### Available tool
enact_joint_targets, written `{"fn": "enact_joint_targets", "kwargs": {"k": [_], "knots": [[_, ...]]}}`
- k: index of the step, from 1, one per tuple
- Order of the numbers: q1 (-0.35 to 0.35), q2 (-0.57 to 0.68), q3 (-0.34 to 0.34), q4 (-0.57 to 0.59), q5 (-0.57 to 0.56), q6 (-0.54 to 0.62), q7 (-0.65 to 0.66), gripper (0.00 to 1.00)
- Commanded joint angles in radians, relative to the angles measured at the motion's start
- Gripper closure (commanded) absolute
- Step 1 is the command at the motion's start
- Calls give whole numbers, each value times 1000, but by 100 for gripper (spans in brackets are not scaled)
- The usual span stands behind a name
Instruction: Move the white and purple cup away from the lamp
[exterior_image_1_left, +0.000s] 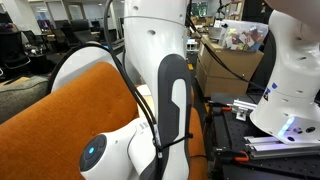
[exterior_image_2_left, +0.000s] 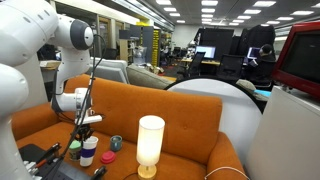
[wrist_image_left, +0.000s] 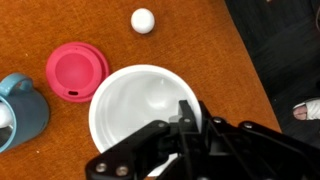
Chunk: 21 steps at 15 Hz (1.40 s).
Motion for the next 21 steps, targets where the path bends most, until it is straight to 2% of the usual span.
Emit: {"fn": "enact_joint_targets", "kwargs": {"k": [1, 5, 6, 8, 16, 21], "knots": [[-15, 29, 8, 46, -14, -8, -24, 98], [-24, 53, 16, 80, -4, -26, -37, 98], [-29, 56, 21, 85, 3, -43, -41, 66], [-35, 62, 25, 92, 7, -52, -44, 59], [-71, 32, 50, 69, 17, -73, -53, 3], [-93, -12, 74, 24, 20, -52, -52, 0]]}}
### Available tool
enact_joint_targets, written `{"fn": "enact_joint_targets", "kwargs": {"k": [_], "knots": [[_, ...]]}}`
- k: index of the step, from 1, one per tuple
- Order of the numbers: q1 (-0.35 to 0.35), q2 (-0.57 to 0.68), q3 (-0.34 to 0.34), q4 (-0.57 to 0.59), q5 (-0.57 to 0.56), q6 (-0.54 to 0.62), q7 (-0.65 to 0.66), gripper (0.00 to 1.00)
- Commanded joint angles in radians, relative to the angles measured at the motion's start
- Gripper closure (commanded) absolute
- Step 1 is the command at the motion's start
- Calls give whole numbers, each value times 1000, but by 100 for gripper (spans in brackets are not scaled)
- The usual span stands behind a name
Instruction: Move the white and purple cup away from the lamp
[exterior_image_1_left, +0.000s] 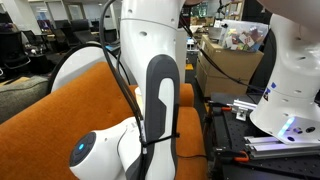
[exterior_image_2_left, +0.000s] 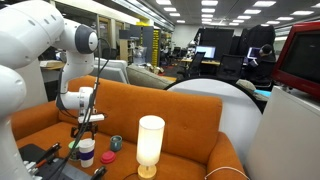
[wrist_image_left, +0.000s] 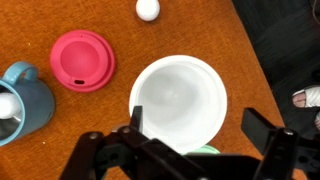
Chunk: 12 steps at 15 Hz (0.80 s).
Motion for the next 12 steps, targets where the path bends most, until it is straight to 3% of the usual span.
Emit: {"fn": "enact_joint_targets", "kwargs": {"k": [1, 2, 3, 12], "knots": [[-31, -67, 24, -70, 17, 2, -17, 0], [-36, -85, 31, -88, 25, -12, -15, 0], [-6, -36, 9, -30, 10, -2, -4, 0], [-13, -65, 14, -66, 14, -2, -5, 0]]}}
